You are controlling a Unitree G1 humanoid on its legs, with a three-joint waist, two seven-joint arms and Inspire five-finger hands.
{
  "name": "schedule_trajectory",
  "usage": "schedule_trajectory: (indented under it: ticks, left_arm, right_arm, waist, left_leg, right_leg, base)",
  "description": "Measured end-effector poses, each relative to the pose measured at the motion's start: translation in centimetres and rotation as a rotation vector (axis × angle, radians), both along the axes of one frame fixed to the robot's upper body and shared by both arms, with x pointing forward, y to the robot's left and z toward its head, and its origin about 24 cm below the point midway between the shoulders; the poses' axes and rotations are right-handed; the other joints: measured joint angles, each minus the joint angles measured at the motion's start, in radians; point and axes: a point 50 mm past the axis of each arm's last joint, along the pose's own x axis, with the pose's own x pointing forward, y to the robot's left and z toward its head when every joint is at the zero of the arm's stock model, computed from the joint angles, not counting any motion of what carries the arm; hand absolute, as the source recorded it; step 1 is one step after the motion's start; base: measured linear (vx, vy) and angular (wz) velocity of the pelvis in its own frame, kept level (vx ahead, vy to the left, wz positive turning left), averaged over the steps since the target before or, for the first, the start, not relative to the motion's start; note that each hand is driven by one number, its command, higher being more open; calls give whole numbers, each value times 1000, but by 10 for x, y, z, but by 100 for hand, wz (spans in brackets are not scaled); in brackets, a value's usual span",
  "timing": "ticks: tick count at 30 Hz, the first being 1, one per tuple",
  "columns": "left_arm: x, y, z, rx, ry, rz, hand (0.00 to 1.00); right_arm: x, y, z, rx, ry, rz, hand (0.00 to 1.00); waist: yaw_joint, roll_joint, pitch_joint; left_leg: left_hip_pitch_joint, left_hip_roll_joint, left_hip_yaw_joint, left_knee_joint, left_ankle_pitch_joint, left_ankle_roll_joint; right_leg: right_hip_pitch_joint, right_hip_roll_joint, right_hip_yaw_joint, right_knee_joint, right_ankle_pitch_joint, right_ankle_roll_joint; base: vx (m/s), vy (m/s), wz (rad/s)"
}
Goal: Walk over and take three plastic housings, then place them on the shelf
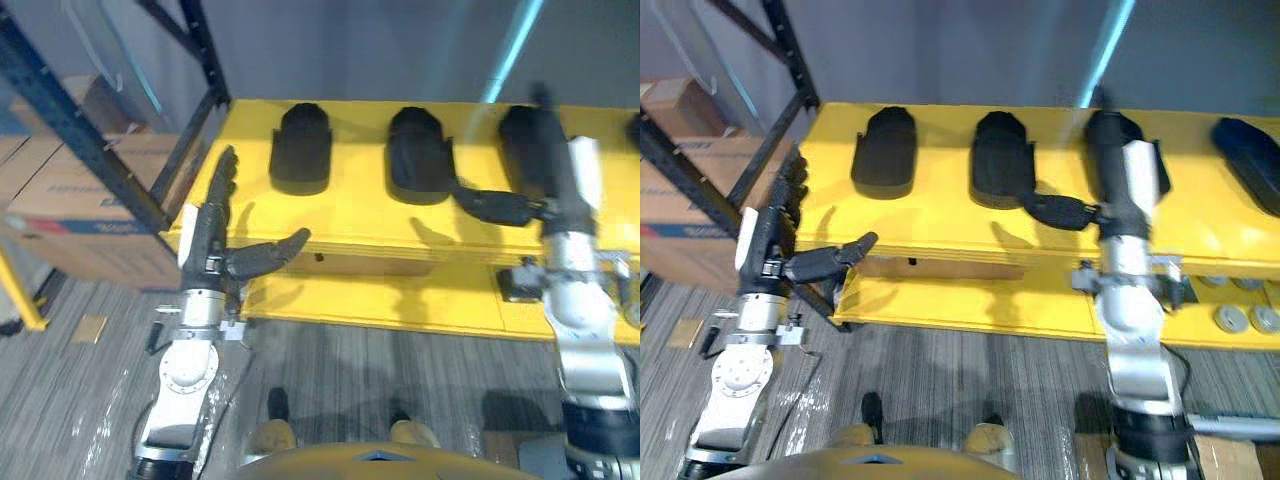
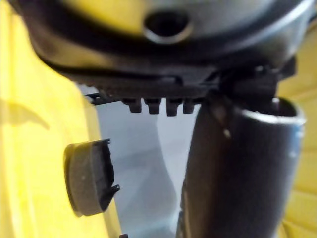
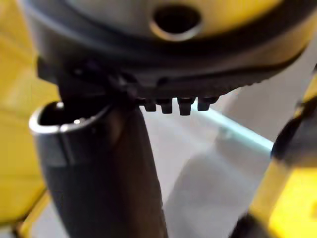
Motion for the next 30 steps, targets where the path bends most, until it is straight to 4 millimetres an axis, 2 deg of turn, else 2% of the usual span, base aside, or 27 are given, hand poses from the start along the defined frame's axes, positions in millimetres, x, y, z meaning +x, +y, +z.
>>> schedule_trajectory:
  ticks: [2,4,8,10,12,13,15,16,18,20,26,28,30]
  left_arm:
    - [2,13,3,129,18,76,100]
    - [6,17,4,171,47,97,100]
    - [23,25,2,214,112,149,100]
    - [29,33,-6,253,188,194,100]
    - [35,46,-25,280,334,262,100]
    - [36,46,-27,284,348,267,100]
    - [45,51,-35,328,437,268,100]
    - [48,51,-34,342,448,263,100]
    - [63,50,-27,390,456,258,100]
    - [72,47,-15,371,430,249,100]
    - [98,35,32,423,275,223,100]
    - [104,30,45,451,228,217,100]
    - [106,27,49,455,211,214,100]
  right_arm:
    - [-26,-10,5,-21,-100,-79,100]
    - [-40,-14,6,-71,-146,-152,100]
    - [-61,-32,-15,-23,-141,-321,100]
    - [-66,-42,-33,42,-95,-386,100]
    - [-77,-49,-67,147,22,-460,100]
    - [-78,-49,-71,154,36,-467,100]
    - [-89,-50,-110,215,200,-508,100]
    - [-91,-49,-120,233,243,-515,100]
    - [-97,-37,-157,299,393,-507,100]
    - [-101,-26,-177,336,488,-479,100]
    - [-113,-3,-230,521,712,-469,100]
    - [-118,1,-243,588,772,-466,100]
    - [-125,4,-254,653,839,-447,100]
  waist:
    - [-43,9,-17]
    - [-64,9,-25]
    - [-99,5,-33]
    - [-116,8,-35]
    - [-137,18,-37]
    - [-139,19,-37]
    - [-142,23,-36]
    - [-141,24,-35]
    - [-142,29,-27]
    - [-140,37,-18]
    - [-134,43,51]
    - [-129,43,67]
    - [-113,40,78]
  left_leg:
    - [10,9,35,0,-6,-2]
    - [24,13,66,0,-9,-4]
    - [25,25,104,0,-21,-13]
    - [25,25,123,0,-23,-12]
    - [27,25,153,0,-32,-8]
    - [28,25,155,-1,-34,-7]
    - [26,25,176,0,-37,-5]
    - [22,25,178,0,-37,-5]
    - [12,32,225,0,-36,-4]
    - [5,34,241,0,-33,-3]
    - [-29,40,247,4,-18,4]
    - [-49,36,248,3,-12,7]
    - [-48,31,248,3,-11,7]
  right_leg:
    - [-10,9,31,-8,9,-2]
    - [-21,13,61,-6,10,-2]
    - [-45,27,101,-10,14,-6]
    - [-59,27,118,-4,14,-5]
    - [-72,27,142,-1,16,-2]
    - [-73,27,143,-1,16,-2]
    - [-89,27,156,8,18,-3]
    - [-95,27,157,13,19,-5]
    - [-110,24,157,19,23,-1]
    - [-118,21,153,27,22,-1]
    - [-133,12,108,60,2,-7]
    - [-159,4,100,83,-12,-3]
    - [-163,-1,100,95,-23,-2]
  base:
    - [13,-24,-45]
    - [1,-18,-44]
    - [-27,-16,-30]
    - [-21,-6,-29]
    - [-8,-3,-30]
    - [6,-5,-20]
    - [13,-7,-15]
    - [13,-12,-8]
    - [7,-8,3]
    - [19,-13,10]
    - [16,-24,24]
    - [13,-15,24]
    - [46,-18,6]
